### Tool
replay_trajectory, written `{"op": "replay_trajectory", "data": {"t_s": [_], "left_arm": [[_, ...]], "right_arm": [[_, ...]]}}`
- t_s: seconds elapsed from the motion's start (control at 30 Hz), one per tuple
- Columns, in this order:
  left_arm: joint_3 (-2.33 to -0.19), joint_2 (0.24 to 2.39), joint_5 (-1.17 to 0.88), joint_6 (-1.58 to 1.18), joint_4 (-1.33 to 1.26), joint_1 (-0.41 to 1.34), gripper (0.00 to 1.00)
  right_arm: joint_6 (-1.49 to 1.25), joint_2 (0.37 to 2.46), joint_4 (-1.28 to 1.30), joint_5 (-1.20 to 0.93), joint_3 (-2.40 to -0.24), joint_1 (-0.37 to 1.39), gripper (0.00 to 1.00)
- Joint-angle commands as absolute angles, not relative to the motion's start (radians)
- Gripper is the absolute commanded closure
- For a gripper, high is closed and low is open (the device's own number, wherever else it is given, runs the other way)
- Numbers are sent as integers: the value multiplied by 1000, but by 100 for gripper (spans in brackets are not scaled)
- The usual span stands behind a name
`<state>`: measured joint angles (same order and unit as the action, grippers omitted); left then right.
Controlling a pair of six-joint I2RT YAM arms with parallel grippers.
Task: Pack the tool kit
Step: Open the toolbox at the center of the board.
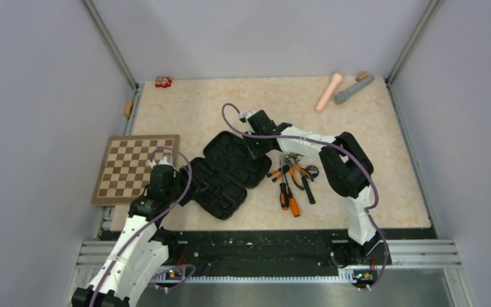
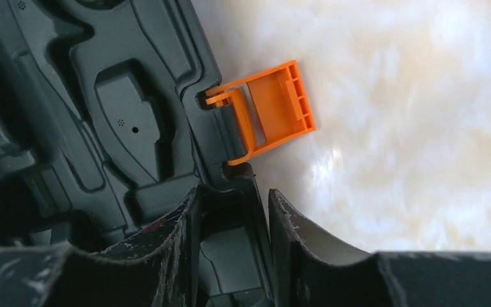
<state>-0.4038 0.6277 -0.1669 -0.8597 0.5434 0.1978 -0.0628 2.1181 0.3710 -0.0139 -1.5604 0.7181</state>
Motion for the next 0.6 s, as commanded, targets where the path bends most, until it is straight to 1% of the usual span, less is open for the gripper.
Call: {"op": "replay_trajectory", "data": {"t_s": [0.0, 0.13, 0.33, 0.57], "left_arm": [[-496, 678, -119, -786, 473, 196, 40], [-552, 755, -99, -750, 450, 196, 40], [-652, 871, -51, -713, 432, 196, 38], [-736, 954, -41, -666, 419, 192, 35]], "right_arm": [[-334, 1965, 316, 137, -1403, 698, 100], [-527, 1893, 288, 192, -1273, 699, 100], [-695, 1808, 229, 279, -1111, 702, 100], [-814, 1770, 249, 344, -1060, 707, 100]]}}
